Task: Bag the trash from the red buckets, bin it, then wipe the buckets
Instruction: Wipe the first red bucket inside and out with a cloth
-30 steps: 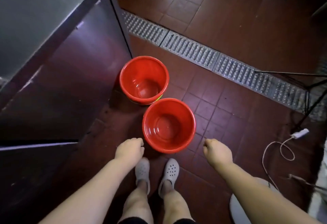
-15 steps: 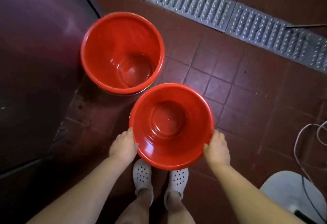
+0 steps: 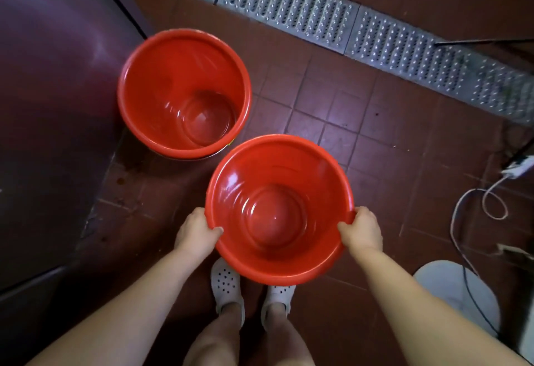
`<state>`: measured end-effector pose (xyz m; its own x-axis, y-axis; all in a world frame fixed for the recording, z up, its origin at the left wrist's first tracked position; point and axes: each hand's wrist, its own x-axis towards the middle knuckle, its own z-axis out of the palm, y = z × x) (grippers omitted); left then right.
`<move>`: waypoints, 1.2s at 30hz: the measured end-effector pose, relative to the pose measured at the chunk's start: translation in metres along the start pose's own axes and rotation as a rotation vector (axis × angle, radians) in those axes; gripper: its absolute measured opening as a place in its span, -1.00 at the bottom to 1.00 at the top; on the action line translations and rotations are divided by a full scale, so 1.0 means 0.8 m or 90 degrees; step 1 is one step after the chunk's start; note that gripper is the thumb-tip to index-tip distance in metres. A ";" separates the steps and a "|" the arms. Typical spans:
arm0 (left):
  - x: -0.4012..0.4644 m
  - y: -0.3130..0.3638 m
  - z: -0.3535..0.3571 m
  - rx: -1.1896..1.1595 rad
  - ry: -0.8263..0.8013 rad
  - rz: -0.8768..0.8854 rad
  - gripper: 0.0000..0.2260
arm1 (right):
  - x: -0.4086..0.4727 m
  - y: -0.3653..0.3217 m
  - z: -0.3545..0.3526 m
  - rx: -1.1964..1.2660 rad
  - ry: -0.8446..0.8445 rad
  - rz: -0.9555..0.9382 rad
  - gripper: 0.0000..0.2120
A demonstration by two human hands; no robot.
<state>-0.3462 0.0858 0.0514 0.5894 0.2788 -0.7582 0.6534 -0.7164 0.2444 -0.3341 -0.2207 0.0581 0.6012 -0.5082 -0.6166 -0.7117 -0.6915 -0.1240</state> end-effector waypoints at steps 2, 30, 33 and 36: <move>-0.036 0.019 -0.024 -0.011 -0.016 0.018 -0.69 | -0.027 0.001 -0.051 0.007 0.020 -0.001 -0.69; -0.243 0.351 -0.368 -0.313 0.245 0.144 -0.58 | -0.065 -0.257 -0.581 0.180 0.238 -0.376 -0.79; -0.232 0.396 -0.379 -0.366 0.265 0.116 -0.56 | -0.023 -0.300 -0.627 0.178 0.226 -0.431 -0.78; -0.223 0.434 -0.401 -0.404 0.295 0.115 -0.58 | 0.010 -0.351 -0.666 0.182 0.212 -0.462 -0.80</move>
<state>-0.0721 -0.0075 0.4658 0.7583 0.5293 -0.3806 0.5923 -0.3153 0.7415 0.0641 -0.3039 0.5020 0.9882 -0.1438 -0.0533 -0.1456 -0.7712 -0.6198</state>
